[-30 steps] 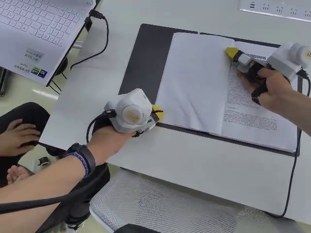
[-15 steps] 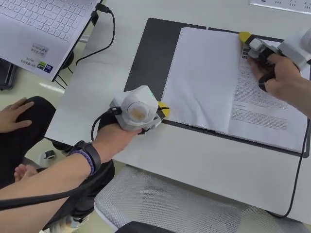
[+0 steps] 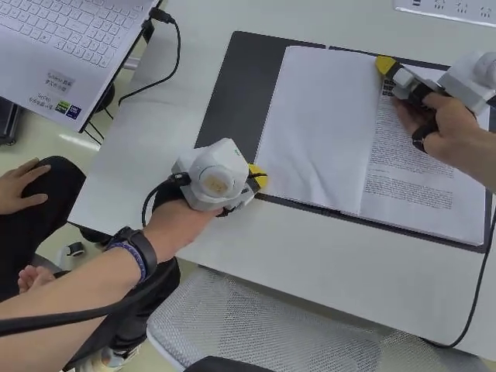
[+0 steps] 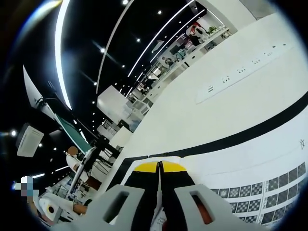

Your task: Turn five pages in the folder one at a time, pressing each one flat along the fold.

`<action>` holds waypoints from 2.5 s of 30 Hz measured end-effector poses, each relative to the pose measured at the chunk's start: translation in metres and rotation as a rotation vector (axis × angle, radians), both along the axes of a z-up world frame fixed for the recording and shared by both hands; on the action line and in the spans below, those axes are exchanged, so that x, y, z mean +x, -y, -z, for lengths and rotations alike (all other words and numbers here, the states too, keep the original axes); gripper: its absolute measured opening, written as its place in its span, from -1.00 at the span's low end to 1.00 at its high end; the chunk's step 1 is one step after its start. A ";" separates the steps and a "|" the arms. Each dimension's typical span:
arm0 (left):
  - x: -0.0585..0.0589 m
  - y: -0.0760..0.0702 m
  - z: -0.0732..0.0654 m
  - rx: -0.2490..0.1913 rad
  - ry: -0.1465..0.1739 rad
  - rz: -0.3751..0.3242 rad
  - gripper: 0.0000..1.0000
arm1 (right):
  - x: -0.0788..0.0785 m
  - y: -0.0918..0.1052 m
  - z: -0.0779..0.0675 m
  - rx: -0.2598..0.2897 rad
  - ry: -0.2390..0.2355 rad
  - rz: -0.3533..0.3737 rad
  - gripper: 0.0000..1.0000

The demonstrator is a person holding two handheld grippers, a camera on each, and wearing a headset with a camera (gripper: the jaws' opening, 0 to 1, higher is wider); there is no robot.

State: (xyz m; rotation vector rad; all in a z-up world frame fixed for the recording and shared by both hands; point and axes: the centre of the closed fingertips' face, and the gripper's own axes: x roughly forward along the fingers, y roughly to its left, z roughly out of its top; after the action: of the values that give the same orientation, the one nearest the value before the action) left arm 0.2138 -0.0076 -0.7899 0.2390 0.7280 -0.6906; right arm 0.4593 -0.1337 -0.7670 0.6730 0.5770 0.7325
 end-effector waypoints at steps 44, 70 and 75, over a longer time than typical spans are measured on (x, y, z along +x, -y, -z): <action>0.001 0.000 0.001 -0.013 -0.013 -0.007 -1.00 | -0.197 -0.007 -0.010 0.025 -0.002 -0.329 -1.00; 0.002 0.001 0.000 -0.007 -0.017 -0.003 -1.00 | -0.258 -0.003 -0.006 0.040 -0.047 -0.373 -1.00; 0.001 0.001 0.000 -0.005 -0.016 -0.005 -1.00 | -0.260 -0.003 -0.005 0.037 -0.059 -0.386 -1.00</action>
State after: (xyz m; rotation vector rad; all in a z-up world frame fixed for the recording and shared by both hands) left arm 0.2152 -0.0085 -0.7901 0.2273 0.7417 -0.6897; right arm 0.1996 -0.1307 -0.7619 0.6253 0.7599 1.0880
